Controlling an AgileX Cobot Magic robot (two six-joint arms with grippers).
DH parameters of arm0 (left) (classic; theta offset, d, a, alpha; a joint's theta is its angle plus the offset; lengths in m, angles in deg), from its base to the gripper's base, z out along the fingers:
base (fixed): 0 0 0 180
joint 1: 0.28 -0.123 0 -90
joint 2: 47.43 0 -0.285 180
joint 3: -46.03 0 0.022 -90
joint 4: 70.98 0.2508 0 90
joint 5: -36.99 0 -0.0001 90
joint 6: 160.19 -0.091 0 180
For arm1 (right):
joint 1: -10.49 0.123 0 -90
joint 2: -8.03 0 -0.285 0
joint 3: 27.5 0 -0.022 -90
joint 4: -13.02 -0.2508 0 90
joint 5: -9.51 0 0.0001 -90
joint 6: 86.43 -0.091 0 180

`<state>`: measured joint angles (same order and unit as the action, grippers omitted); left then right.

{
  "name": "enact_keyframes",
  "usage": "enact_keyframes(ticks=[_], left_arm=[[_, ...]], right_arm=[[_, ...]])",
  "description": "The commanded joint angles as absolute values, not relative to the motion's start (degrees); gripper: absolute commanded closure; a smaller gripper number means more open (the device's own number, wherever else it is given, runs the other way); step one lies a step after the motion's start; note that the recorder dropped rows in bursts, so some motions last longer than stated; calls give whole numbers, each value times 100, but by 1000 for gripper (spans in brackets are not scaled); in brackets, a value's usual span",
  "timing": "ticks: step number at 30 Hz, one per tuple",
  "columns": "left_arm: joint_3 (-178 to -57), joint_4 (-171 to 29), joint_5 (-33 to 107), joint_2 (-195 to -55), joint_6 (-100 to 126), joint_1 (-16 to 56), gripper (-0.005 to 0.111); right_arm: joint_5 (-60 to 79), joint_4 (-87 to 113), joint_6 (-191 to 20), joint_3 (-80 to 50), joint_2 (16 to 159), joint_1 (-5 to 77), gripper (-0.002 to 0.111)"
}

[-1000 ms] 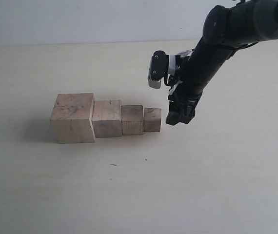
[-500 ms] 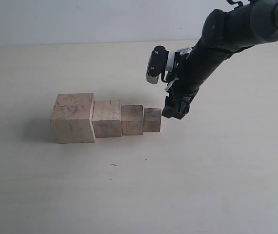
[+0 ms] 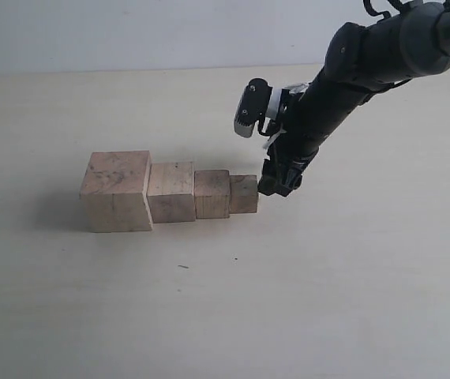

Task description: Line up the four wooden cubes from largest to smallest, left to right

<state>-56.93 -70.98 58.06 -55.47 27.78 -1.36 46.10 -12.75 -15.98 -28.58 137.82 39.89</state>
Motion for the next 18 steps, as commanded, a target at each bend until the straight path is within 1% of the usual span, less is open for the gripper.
enact_keyframes(ticks=[1,3,5,9,10,11,12,14,15,16,18], left_arm=[[-5675,-7167,5752,-5522,2742,-152,107],[-5675,-7167,5752,-5522,2742,-152,107],[-5675,-7167,5752,-5522,2742,-152,107],[-5675,-7167,5752,-5522,2753,-152,107],[-5675,-7167,5752,-5522,2741,-152,107],[-5675,-7167,5752,-5522,2741,-152,107],[-5675,-7167,5752,-5522,2741,-152,107],[-5675,-7167,5752,-5522,2741,-152,107],[-5675,-7167,5752,-5522,2751,-152,107],[-5675,-7167,5752,-5522,2751,-152,107],[-5675,-7167,5752,-5522,2751,-152,107]], right_arm=[[4563,-1526,-1597,-2842,13776,3979,39],[4563,-1455,-1597,-2842,13776,3979,39],[4616,-935,-1903,-2842,13762,3979,39],[4730,289,-3709,-2842,13618,3979,42],[4877,509,-4713,-2842,13531,3979,47],[4945,575,-5200,-2842,13488,3979,51],[5141,604,-5756,-2842,13418,3979,62],[5349,578,-5982,-2842,13286,3979,88],[5389,505,-6145,-2842,13189,3979,106],[5458,337,-6225,-2842,13134,3979,108],[5459,-131,-6154,-2842,12940,3979,108]])
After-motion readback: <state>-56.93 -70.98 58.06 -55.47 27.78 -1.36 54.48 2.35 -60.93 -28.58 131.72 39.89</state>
